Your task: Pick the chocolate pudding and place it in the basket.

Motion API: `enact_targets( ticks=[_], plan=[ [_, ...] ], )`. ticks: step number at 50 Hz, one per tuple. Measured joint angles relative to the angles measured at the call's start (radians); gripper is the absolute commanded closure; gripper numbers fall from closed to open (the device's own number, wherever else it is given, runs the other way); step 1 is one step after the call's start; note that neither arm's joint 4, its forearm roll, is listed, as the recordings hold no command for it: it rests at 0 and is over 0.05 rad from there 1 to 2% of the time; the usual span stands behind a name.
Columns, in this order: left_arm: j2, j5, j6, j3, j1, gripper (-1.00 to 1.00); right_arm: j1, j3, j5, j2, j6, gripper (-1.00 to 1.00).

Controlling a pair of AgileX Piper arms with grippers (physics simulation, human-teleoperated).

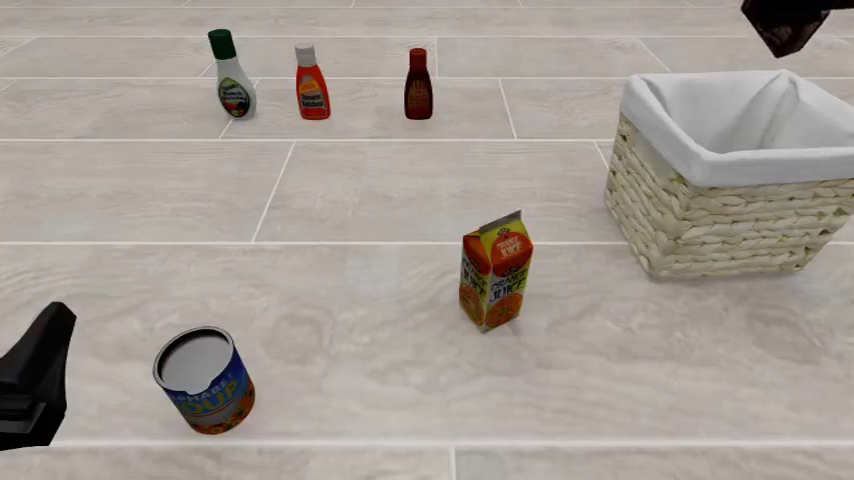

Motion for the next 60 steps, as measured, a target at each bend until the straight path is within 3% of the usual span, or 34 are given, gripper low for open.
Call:
enact_targets(
  ticks=[38,60],
  plan=[
    [0.0,0.0,0.0,0.0,0.0,-1.0,-0.033,-0.135,0.157,0.153,-0.121,1.0],
    [0.0,0.0,0.0,0.0,0.0,-1.0,-0.031,-0.183,0.187,0.214,-0.14,1.0]
  ],
)
